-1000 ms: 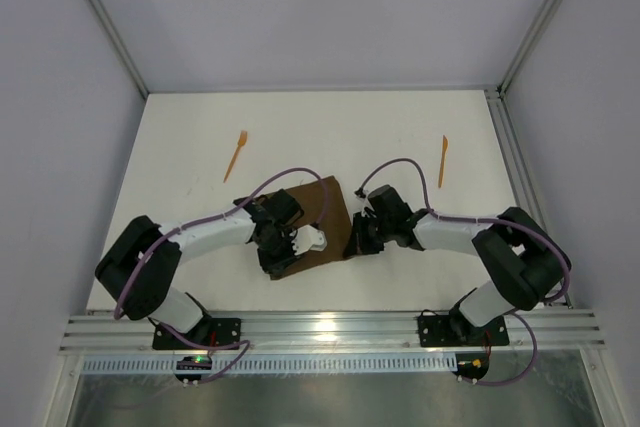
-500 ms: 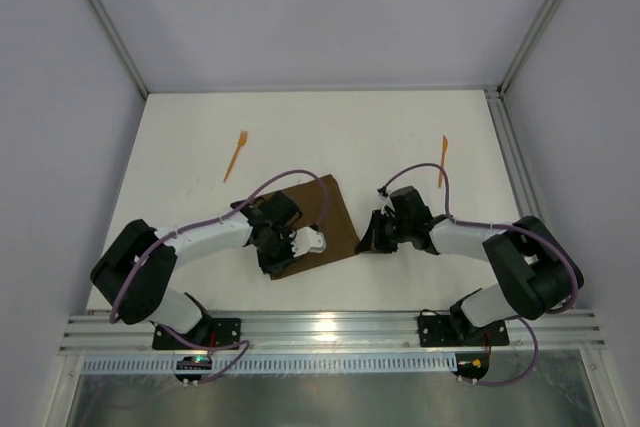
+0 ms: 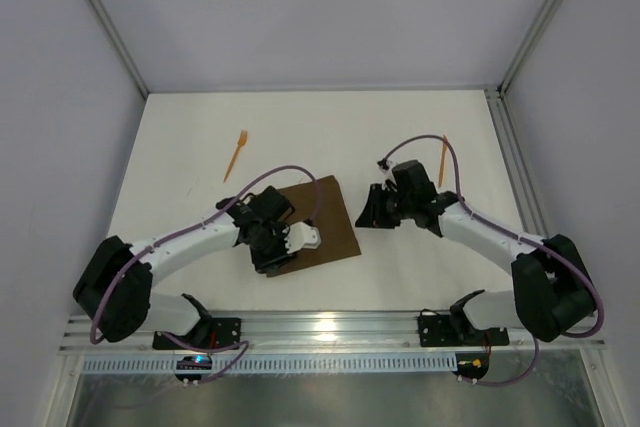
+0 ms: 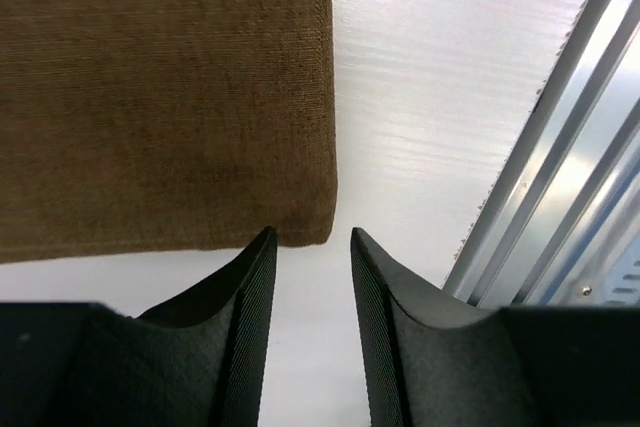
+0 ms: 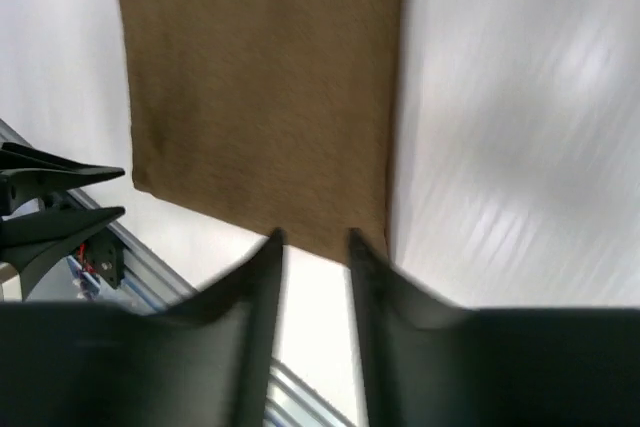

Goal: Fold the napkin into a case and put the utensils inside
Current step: Move the square-folded napkin to the center of the board.

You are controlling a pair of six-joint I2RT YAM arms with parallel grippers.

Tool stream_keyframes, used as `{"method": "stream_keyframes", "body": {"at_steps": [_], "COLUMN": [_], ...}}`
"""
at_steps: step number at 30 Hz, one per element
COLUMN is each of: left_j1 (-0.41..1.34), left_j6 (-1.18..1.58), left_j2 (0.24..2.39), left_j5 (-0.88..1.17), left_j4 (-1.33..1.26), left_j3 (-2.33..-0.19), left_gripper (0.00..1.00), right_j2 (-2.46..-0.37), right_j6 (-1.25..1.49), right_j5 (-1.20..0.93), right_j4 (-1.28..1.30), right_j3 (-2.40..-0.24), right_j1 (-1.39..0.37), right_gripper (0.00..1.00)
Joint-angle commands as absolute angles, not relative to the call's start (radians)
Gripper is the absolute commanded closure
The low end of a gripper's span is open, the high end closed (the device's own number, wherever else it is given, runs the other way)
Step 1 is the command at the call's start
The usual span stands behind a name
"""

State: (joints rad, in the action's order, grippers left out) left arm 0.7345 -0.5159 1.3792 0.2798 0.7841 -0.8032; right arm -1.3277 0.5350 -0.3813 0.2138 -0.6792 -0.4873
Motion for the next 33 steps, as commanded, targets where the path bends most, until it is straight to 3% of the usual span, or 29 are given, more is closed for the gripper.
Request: {"method": "stream_keyframes", "body": {"at_steps": [1,2,5,14,17,23,27,29,33], "left_j1": [0.698,0.66,0.553,0.266,0.247,0.218,0.216,0.215,0.215], "left_j6": [-0.532,-0.534,-0.5,-0.239,-0.201,-0.146,-0.146,-0.146,-0.155], "left_j2": [1.28,1.247,1.215,1.437,1.512,1.664,1.744,1.762,1.753], "left_j5": [0.333,0.351,0.341,0.218,0.221,0.204,0.166,0.178,0.204], "left_j4": [0.868,0.883,0.853,0.689,0.65,0.58,0.552,0.551,0.568], "left_j3": [-0.897,-0.917,-0.931,-0.992,-1.025,-1.094,-1.127,-1.146,-1.178], "left_gripper": [0.6,0.59,0.49,0.45,0.43,0.43,0.5,0.5,0.49], "right_j2": [-1.348,-1.379,-1.534,-1.978,-2.032,-2.04,-2.017,-1.982,-1.899], "right_j6": [0.45,0.44,0.423,0.407,0.42,0.474,0.524,0.573,0.655], "right_j5": [-0.33,-0.315,-0.295,-0.368,-0.405,-0.419,-0.37,-0.339,-0.296], "right_j4": [0.253,0.267,0.278,0.255,0.212,0.121,0.081,0.043,-0.049], "right_j3": [-0.857,-0.932,-1.065,-1.35,-1.35,-1.286,-1.233,-1.175,-1.039], "right_j1": [-0.482,-0.474,-0.46,-0.422,-0.422,-0.42,-0.408,-0.388,-0.348], "right_gripper": [0.56,0.47,0.37,0.36,0.43,0.73,0.92,0.97,0.97]}}
